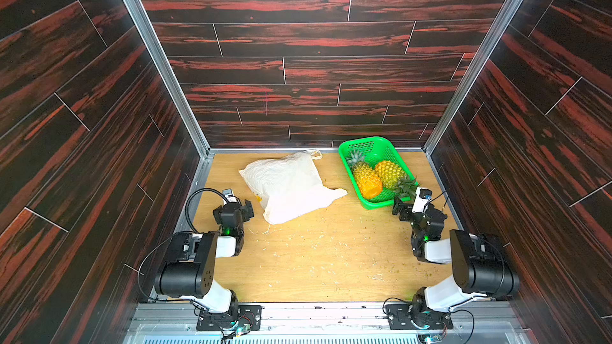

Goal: Place the pineapple into a plastic bag & tie a knot
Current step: Open the plastic bag at the center of the board.

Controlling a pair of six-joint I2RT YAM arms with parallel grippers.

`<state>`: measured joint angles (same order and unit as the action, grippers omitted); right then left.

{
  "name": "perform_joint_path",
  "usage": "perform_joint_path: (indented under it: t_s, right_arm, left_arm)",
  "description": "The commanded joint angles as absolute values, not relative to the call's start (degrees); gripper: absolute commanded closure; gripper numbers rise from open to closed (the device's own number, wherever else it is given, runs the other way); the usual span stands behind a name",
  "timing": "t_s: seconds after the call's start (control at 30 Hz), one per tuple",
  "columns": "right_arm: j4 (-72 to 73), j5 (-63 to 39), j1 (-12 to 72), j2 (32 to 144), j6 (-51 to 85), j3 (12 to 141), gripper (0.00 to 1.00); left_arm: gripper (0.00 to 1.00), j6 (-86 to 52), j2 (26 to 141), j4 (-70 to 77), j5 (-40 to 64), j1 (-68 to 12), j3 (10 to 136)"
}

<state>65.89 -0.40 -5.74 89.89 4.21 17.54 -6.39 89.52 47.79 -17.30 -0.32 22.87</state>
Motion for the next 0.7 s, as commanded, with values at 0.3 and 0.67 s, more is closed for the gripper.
perform_joint_path:
  t_s: [0.3, 0.67]
  right_arm:
    - [64.7, 0.0, -5.5, 89.6, 3.7, 18.1, 0.01]
    - [64.2, -0.1, -5.7, 89.4, 3.8, 18.1, 0.01]
  left_arm:
    - [0.0, -5.7, 88.2, 47.9, -17.3, 0.0, 23.7]
    - [0.0, -5.8, 88.2, 47.9, -17.2, 0.0, 23.8]
